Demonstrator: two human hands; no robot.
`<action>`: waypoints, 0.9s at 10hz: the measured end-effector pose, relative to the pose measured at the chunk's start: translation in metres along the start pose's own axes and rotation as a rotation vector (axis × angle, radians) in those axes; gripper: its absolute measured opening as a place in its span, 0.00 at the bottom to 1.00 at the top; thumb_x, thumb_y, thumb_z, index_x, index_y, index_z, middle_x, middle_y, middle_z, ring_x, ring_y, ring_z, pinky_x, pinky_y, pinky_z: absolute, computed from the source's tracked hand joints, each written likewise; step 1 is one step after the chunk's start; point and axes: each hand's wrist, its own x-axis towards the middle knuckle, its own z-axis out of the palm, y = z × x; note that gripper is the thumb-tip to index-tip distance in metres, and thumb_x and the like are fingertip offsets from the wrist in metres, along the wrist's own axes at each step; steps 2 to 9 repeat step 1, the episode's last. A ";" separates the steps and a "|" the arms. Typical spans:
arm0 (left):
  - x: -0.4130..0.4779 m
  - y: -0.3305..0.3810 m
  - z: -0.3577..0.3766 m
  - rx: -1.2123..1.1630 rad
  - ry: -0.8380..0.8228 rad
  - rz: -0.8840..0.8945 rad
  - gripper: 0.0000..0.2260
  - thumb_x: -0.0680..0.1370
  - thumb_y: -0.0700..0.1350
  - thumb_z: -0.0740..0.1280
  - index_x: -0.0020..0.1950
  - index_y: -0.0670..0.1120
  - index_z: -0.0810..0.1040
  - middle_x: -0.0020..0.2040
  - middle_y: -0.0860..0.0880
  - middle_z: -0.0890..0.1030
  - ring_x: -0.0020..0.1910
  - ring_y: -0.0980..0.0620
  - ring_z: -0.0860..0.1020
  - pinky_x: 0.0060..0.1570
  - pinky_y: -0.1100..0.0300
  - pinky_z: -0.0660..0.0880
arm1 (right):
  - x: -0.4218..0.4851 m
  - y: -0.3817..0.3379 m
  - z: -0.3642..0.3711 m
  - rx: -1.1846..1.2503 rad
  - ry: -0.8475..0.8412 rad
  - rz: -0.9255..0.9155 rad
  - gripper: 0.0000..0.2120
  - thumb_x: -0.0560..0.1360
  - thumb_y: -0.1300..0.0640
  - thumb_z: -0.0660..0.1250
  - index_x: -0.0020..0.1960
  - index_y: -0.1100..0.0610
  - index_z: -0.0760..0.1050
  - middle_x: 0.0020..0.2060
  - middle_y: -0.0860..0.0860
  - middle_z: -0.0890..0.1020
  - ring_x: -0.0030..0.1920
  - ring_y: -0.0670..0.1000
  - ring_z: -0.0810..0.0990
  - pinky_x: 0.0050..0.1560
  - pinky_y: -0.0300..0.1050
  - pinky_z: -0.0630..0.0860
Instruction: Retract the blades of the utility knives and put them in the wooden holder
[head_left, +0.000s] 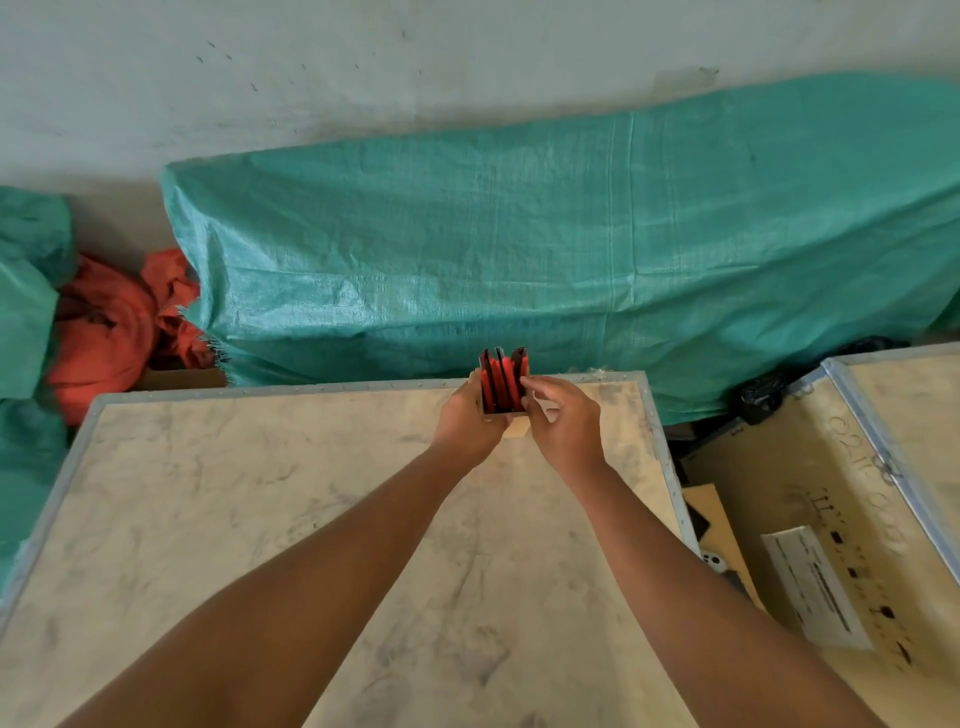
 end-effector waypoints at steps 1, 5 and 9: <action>-0.012 0.010 -0.004 -0.047 0.029 0.007 0.24 0.73 0.42 0.73 0.68 0.48 0.72 0.58 0.46 0.83 0.59 0.46 0.79 0.48 0.60 0.71 | -0.004 -0.015 -0.013 0.054 0.005 0.019 0.16 0.75 0.68 0.74 0.61 0.58 0.84 0.56 0.54 0.87 0.56 0.52 0.85 0.50 0.53 0.85; -0.012 0.010 -0.004 -0.047 0.029 0.007 0.24 0.73 0.42 0.73 0.68 0.48 0.72 0.58 0.46 0.83 0.59 0.46 0.79 0.48 0.60 0.71 | -0.004 -0.015 -0.013 0.054 0.005 0.019 0.16 0.75 0.68 0.74 0.61 0.58 0.84 0.56 0.54 0.87 0.56 0.52 0.85 0.50 0.53 0.85; -0.012 0.010 -0.004 -0.047 0.029 0.007 0.24 0.73 0.42 0.73 0.68 0.48 0.72 0.58 0.46 0.83 0.59 0.46 0.79 0.48 0.60 0.71 | -0.004 -0.015 -0.013 0.054 0.005 0.019 0.16 0.75 0.68 0.74 0.61 0.58 0.84 0.56 0.54 0.87 0.56 0.52 0.85 0.50 0.53 0.85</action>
